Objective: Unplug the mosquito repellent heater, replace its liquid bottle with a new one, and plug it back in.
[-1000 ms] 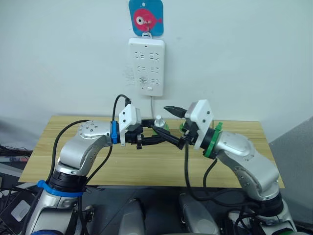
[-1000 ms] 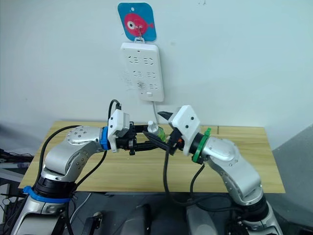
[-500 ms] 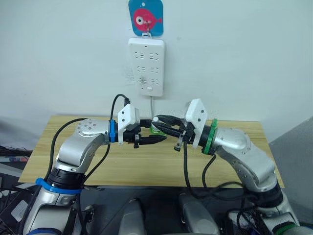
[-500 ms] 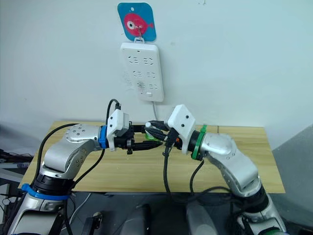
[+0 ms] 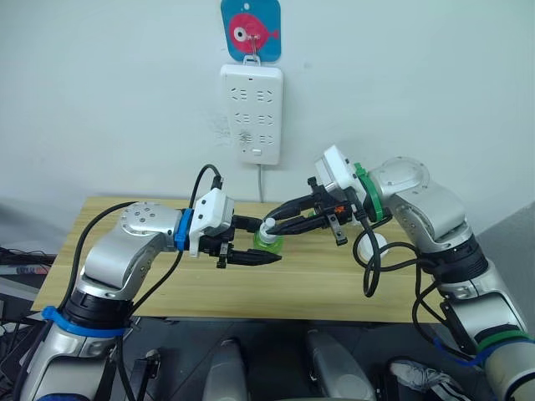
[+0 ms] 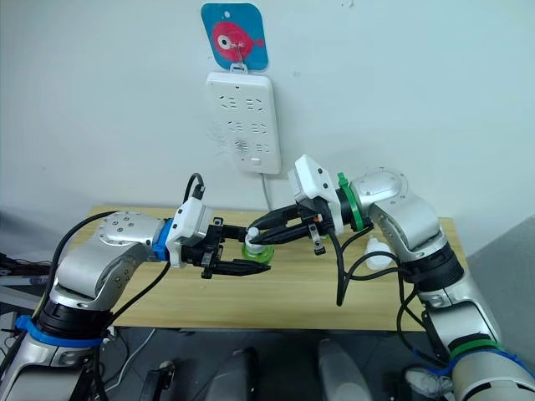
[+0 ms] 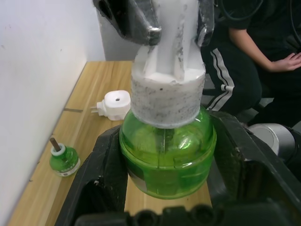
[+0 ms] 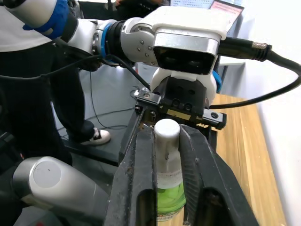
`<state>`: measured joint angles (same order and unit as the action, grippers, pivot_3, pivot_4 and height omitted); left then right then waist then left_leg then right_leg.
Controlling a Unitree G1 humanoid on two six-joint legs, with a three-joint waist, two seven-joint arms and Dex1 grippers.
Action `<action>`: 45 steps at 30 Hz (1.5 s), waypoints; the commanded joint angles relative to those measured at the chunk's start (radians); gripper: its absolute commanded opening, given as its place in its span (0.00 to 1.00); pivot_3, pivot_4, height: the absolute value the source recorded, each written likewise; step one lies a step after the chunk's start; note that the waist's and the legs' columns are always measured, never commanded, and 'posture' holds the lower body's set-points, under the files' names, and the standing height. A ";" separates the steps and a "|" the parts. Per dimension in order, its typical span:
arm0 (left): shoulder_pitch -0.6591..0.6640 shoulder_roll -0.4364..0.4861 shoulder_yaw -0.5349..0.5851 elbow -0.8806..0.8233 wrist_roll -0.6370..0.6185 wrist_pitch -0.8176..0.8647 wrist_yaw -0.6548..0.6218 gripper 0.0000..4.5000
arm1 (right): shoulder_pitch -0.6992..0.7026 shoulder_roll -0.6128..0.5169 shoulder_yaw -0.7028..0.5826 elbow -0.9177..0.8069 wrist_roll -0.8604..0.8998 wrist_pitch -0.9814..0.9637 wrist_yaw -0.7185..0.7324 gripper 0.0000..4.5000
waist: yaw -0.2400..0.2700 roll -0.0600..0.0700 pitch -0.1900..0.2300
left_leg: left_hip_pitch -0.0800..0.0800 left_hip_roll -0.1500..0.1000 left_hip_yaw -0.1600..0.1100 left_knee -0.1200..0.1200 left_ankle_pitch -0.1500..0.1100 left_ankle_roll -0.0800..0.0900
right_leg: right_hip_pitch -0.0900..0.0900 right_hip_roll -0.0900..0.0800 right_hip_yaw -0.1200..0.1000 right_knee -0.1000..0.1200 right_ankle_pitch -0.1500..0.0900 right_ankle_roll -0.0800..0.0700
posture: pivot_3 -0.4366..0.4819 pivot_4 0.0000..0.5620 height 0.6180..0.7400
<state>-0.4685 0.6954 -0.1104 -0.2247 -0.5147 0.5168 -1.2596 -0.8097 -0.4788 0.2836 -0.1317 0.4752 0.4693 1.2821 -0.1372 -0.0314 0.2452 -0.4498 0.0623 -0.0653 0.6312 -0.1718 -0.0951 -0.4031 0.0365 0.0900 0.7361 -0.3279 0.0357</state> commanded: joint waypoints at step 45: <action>0.014 -0.077 0.030 -0.043 -0.027 -0.033 0.080 0.52 | 0.155 -0.001 -0.024 -0.171 0.013 0.032 -0.180 0.55 | 0.003 0.000 0.000 | 0.001 0.000 0.002 -0.001 0.001 0.000 | 0.000 0.001 0.004 -0.001 0.001 0.001 | 0.35 0.32 0.82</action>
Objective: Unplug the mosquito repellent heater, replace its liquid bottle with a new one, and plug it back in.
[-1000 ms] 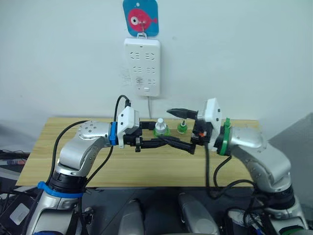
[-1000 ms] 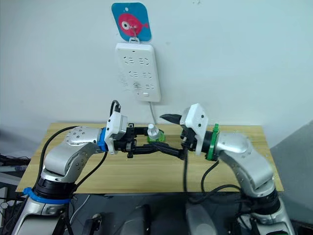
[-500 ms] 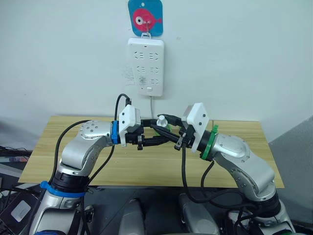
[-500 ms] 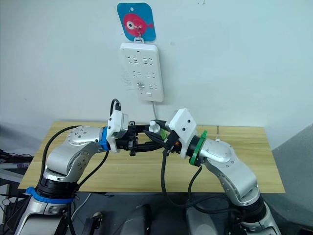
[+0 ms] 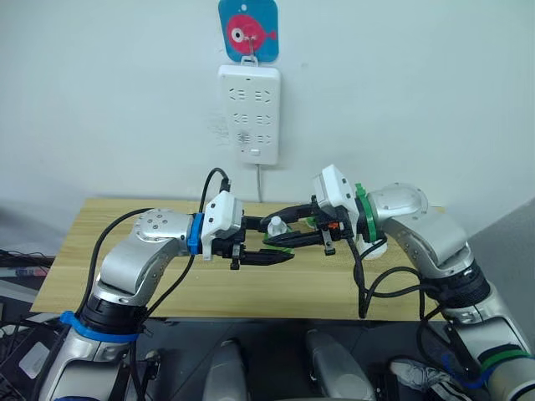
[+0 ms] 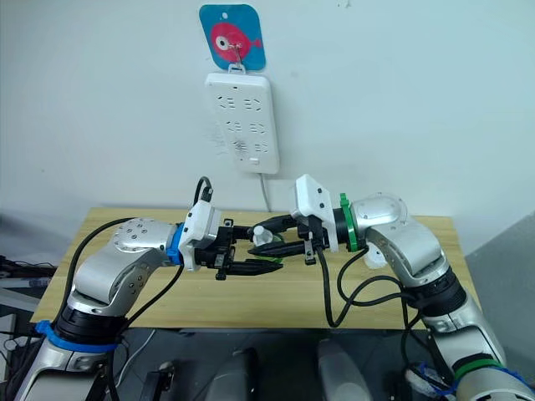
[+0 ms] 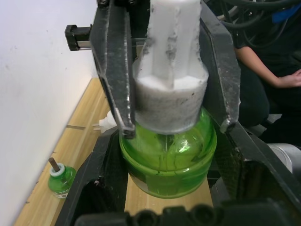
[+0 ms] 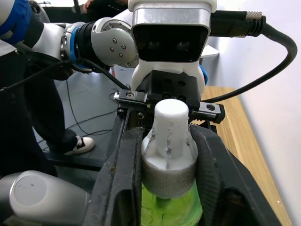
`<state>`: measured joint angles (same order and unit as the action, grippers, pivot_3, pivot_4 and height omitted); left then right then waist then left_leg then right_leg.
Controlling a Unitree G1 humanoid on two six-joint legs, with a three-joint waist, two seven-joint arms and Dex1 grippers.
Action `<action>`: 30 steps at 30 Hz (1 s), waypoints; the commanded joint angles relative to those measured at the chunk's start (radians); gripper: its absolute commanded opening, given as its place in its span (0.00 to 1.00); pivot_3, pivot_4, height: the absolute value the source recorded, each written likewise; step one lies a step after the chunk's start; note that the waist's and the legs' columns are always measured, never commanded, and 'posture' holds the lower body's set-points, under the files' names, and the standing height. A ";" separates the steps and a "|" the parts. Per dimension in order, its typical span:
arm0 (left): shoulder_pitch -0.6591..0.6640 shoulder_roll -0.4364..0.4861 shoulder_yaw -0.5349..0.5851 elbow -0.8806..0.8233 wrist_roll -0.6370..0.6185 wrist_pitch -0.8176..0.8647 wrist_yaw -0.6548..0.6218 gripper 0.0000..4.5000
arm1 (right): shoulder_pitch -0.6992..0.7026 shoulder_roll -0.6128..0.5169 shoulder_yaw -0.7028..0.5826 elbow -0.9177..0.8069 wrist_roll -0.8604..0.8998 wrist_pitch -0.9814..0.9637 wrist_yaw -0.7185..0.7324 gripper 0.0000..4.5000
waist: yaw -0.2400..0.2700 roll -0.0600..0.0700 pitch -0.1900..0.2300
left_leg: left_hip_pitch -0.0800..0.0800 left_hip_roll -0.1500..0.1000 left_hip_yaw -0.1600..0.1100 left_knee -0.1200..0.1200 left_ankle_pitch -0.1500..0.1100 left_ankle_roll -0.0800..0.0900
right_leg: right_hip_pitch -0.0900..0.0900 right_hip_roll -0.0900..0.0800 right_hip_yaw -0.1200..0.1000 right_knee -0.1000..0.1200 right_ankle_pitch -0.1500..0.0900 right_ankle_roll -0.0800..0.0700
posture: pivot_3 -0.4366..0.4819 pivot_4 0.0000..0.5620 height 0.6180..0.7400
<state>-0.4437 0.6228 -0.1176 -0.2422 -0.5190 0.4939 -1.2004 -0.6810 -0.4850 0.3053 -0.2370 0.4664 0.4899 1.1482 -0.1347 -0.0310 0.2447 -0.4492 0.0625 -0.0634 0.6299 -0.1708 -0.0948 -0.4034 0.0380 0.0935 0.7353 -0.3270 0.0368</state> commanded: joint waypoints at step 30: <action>-0.007 0.005 0.024 -0.004 -0.008 -0.042 0.026 0.52 | 0.122 -0.032 -0.109 -0.338 0.087 0.236 -0.380 0.88 | -0.008 0.000 0.000 | 0.001 0.001 0.002 0.000 0.000 0.000 | 0.000 0.002 0.002 0.000 0.000 0.000 | 0.32 0.33 0.82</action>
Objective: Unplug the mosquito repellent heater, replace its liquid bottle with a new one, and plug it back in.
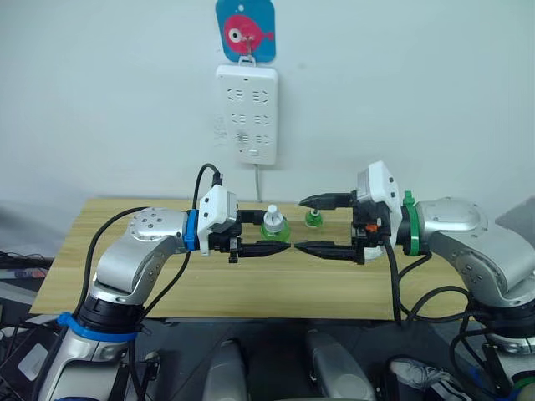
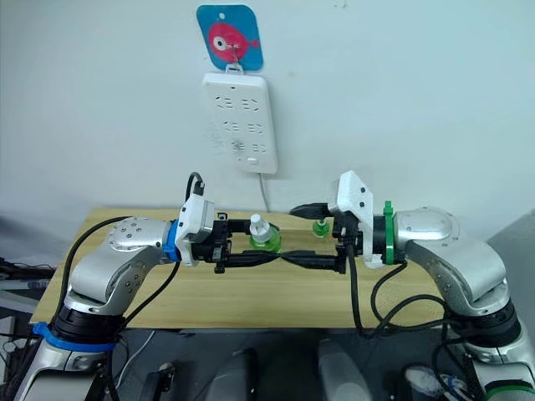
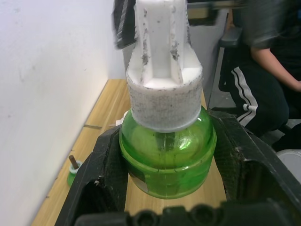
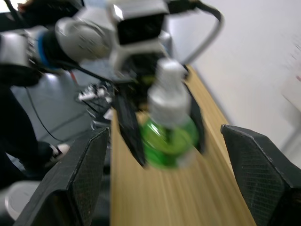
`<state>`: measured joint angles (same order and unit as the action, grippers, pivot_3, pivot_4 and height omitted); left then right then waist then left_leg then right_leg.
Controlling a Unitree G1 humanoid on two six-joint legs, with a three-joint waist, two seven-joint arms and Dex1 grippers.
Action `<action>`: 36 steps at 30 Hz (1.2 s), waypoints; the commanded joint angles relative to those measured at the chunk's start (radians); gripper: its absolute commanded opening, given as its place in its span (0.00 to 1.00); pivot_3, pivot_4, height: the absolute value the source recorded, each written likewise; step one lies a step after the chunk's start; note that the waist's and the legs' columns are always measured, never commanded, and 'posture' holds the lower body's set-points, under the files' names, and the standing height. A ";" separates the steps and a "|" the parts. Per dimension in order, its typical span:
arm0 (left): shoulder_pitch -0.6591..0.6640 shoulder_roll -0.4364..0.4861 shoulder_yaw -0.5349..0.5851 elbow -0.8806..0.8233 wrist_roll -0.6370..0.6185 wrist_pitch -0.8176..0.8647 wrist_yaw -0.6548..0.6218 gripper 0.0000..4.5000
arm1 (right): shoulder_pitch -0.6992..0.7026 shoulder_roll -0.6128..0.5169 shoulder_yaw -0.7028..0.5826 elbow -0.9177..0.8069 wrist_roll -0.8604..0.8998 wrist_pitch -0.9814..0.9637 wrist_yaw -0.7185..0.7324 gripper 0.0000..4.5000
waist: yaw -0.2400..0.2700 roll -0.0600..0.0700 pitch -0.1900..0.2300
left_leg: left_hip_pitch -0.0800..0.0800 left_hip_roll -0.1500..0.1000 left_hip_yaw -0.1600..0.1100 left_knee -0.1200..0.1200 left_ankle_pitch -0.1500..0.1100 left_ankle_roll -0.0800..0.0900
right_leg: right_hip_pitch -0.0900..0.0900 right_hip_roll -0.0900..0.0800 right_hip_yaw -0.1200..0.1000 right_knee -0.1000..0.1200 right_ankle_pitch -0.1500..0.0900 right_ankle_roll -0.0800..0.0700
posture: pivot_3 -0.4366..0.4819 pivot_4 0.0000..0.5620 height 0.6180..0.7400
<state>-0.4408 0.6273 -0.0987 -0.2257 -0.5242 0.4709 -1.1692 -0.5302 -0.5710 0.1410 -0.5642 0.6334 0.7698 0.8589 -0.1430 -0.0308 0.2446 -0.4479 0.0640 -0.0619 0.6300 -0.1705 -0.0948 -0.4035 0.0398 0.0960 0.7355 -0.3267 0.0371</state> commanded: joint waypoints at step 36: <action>-0.005 0.012 -0.002 -0.019 0.009 -0.023 -0.019 0.52 | -0.158 0.069 0.038 0.044 0.045 0.110 -0.090 0.38 | 0.006 0.000 0.000 | -0.002 -0.001 0.001 0.000 0.000 0.000 | -0.001 -0.001 0.000 -0.002 0.000 0.000 | 0.31 0.34 0.82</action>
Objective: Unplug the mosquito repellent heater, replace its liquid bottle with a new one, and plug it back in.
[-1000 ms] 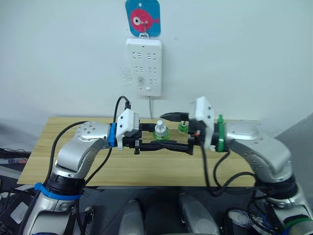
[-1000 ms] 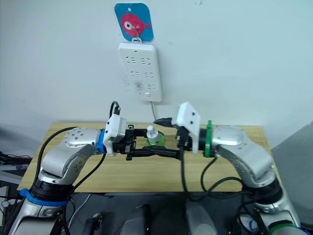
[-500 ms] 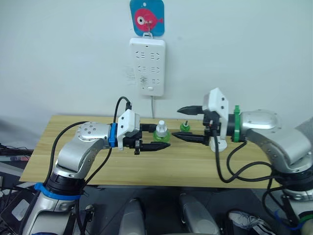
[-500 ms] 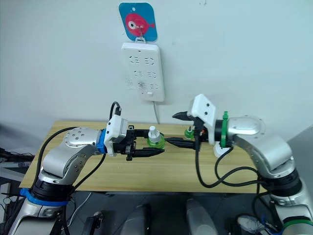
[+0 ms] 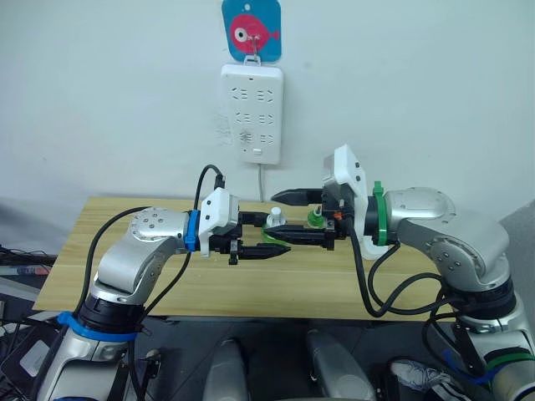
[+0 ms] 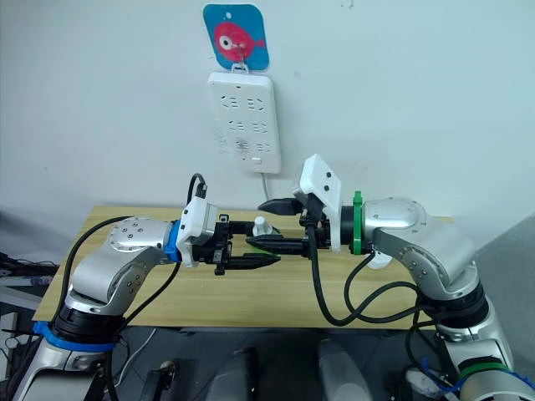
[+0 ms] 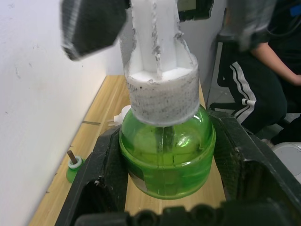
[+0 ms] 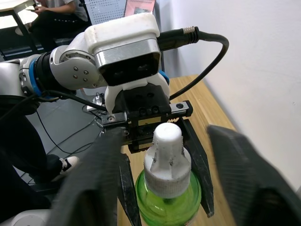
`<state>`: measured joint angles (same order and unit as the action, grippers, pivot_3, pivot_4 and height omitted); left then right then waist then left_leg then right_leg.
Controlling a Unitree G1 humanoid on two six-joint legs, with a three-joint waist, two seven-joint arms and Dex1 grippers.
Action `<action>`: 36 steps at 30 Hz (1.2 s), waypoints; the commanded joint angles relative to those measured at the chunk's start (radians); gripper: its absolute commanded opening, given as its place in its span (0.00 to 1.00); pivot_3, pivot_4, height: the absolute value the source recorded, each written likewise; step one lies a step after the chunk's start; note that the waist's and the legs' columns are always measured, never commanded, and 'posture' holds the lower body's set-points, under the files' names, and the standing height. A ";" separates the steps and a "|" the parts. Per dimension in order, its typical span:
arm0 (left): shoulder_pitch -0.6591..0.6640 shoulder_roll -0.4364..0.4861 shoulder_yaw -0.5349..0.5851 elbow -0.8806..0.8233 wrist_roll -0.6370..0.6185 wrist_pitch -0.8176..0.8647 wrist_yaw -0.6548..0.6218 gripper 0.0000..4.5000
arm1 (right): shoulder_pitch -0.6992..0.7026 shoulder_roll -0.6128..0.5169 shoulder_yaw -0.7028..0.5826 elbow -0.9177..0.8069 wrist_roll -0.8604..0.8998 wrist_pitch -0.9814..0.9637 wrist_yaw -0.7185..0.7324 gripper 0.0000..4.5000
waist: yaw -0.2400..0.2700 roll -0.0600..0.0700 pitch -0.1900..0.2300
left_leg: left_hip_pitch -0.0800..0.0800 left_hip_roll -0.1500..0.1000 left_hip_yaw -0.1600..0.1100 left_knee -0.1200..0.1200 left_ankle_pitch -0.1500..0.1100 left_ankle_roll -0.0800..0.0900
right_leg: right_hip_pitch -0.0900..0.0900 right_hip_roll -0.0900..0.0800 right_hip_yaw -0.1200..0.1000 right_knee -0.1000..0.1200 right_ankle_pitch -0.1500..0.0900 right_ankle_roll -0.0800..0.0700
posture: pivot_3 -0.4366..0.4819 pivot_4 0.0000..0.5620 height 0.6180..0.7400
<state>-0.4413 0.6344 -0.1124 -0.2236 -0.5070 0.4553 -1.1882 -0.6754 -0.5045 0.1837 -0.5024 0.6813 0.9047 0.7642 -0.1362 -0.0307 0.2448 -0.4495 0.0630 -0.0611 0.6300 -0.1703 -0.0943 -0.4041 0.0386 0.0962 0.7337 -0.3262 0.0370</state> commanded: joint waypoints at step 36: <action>0.315 0.182 0.098 -0.076 0.061 0.036 0.074 0.52 | 0.343 0.289 0.001 0.945 -0.670 -1.049 -0.487 0.07 | 0.051 0.002 0.008 | 0.002 0.001 0.005 -0.004 0.000 0.000 | -0.001 0.000 0.004 -0.001 -0.003 0.004 | 0.43 0.45 0.82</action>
<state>-0.1211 0.8045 -0.0419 -0.2663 -0.4276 0.4873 -1.1195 -0.3232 -0.2224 0.2077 0.4081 0.0229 -0.0826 0.2904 -0.0855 -0.0288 0.2526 -0.4473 0.0639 -0.0563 0.6265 -0.1705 -0.0939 -0.4053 0.0385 0.1001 0.7325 -0.3288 0.0410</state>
